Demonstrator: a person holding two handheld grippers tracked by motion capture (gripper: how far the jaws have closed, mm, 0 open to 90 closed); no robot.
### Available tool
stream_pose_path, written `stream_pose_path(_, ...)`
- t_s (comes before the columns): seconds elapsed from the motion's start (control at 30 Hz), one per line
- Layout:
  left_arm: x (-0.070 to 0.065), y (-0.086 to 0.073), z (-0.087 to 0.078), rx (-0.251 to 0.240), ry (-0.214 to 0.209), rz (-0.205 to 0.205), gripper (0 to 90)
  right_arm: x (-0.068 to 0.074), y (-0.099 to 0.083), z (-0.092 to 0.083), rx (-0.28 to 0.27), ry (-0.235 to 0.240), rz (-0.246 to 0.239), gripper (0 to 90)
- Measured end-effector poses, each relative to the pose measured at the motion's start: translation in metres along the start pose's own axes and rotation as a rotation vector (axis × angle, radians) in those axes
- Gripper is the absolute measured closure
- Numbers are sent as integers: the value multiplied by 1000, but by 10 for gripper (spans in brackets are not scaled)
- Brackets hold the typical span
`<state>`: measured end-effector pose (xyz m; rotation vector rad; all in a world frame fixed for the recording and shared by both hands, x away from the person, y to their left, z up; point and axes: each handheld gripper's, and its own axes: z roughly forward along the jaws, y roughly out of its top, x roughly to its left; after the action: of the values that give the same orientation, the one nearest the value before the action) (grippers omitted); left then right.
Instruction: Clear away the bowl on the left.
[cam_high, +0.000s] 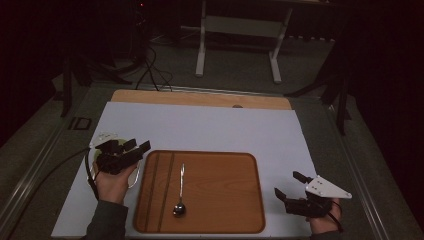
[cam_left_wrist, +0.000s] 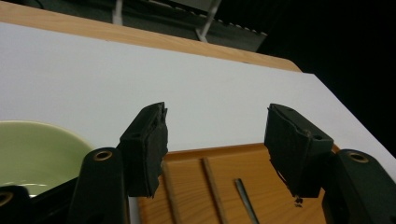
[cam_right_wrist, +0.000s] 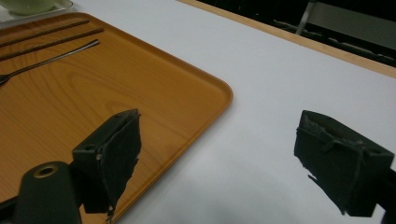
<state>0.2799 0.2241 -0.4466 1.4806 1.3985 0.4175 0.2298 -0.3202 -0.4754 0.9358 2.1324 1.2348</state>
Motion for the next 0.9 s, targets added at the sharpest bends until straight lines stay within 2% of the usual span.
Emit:
stream_pose_path(0.1, 4, 1, -2, -5, 11, -4, 408, 0, 0, 0, -1, -1, 1, 145)
stream_pose_path(0.3, 24, 0, -10, -25, 77, -31, 419, 0, 0, 0, -1, 1, -4, 145)
stream_pose_path(0.47, 38, -2, -14, -26, 116, -53, 420, 0, 0, 0, -2, 0, 1, 145)
stream_pose_path(0.9, 62, -6, -20, -16, 184, -86, 383, 0, 0, 0, -1, 1, -2, 145)
